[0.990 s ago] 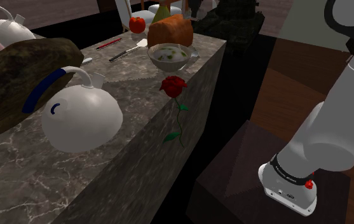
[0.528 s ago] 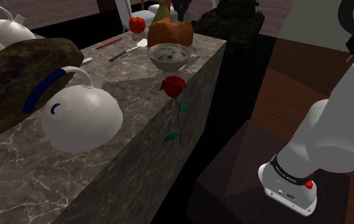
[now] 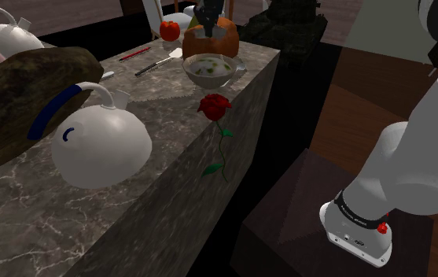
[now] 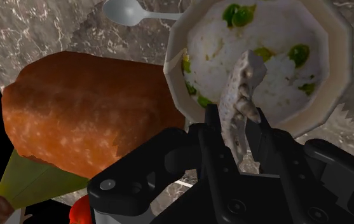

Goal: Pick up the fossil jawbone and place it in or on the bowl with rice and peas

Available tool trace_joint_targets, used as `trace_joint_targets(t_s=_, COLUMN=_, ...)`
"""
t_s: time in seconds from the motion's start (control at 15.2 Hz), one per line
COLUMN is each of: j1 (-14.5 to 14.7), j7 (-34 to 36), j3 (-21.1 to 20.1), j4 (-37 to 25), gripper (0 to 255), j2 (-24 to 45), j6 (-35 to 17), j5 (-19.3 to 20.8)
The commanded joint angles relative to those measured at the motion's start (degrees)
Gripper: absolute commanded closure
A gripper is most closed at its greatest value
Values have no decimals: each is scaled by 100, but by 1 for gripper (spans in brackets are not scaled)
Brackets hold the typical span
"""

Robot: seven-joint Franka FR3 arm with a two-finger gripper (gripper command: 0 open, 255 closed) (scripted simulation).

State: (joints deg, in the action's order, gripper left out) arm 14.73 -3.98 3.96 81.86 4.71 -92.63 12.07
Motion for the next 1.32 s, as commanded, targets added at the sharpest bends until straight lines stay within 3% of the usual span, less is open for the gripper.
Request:
trace_joint_targets(t_s=0.0, j1=3, j7=42, j3=-3, j4=206, gripper=255, j2=-50, j6=-154, j5=7)
trace_joint_targets(t_s=0.59, j1=-5, j7=190, j3=3, j4=1135, gripper=255, j2=-221, j6=-899, j5=39)
trace_joint_targets(t_s=1.12, j1=-5, j7=190, j3=3, j4=1135, gripper=255, j2=-221, j6=-899, j5=39)
trace_joint_targets(t_s=1.19, j1=-5, j7=190, j3=3, j4=1134, gripper=0, j2=-220, j6=-898, j5=39)
trace_joint_targets(t_s=1.25, j1=-5, j7=190, j3=3, j4=1134, gripper=0, j2=-220, j6=-898, j5=39)
